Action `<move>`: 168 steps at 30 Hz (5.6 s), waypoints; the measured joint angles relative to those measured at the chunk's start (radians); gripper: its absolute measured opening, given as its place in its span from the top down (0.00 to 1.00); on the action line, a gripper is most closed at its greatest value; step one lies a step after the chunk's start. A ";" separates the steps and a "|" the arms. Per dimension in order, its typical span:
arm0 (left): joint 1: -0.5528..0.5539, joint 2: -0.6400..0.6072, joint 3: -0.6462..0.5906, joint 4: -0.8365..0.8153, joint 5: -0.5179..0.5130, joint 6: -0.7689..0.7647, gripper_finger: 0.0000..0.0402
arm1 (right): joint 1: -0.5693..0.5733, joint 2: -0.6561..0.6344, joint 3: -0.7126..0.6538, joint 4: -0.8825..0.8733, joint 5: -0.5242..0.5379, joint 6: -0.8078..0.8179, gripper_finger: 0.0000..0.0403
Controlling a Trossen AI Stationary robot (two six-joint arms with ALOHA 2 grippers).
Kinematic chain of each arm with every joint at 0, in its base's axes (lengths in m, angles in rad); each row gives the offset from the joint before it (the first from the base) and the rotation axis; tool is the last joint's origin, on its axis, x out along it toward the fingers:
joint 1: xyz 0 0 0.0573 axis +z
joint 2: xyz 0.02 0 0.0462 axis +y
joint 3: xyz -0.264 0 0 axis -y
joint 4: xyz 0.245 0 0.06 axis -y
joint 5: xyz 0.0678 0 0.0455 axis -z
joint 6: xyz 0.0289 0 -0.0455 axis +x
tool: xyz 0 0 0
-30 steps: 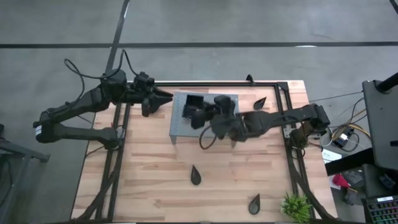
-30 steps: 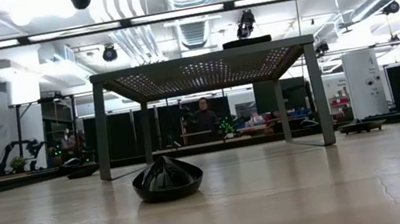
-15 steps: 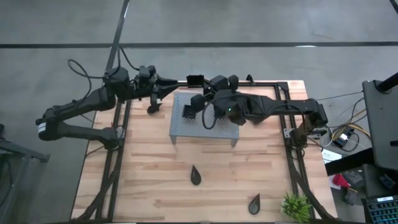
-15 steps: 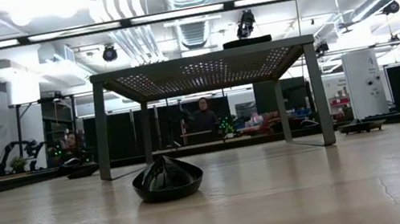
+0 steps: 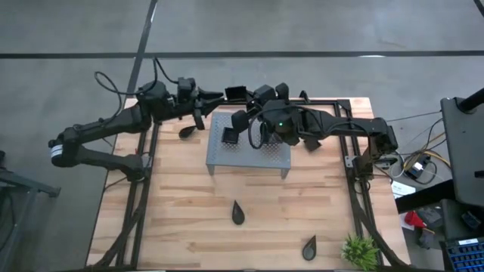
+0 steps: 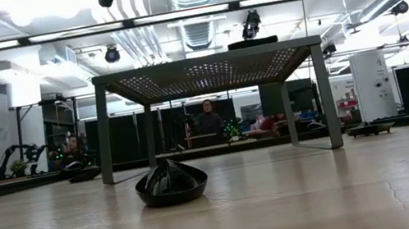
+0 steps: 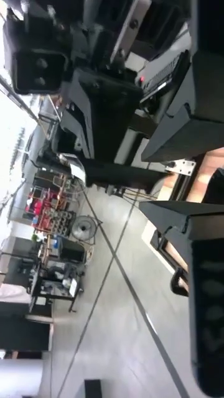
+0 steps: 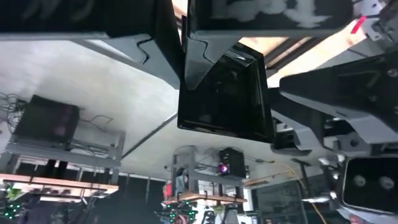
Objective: Pick & Place Mini shaped plates
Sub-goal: Stack the black square plate on top of the other black square plates on the shelf
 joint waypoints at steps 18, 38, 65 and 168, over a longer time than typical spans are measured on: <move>0.000 0.052 -0.001 0.122 -0.018 -0.008 0.74 | -0.024 0.000 0.001 0.002 -0.003 -0.001 0.98; 0.001 0.087 -0.001 0.131 -0.050 -0.128 0.79 | -0.023 0.000 -0.001 0.001 -0.006 -0.009 0.98; 0.005 0.068 0.000 -0.003 -0.013 -0.422 1.00 | -0.079 -0.005 0.004 -0.009 -0.059 -0.306 0.55; 0.087 0.233 0.017 -0.649 0.278 -0.718 1.00 | -0.084 -0.018 0.027 -0.068 -0.155 -0.473 0.43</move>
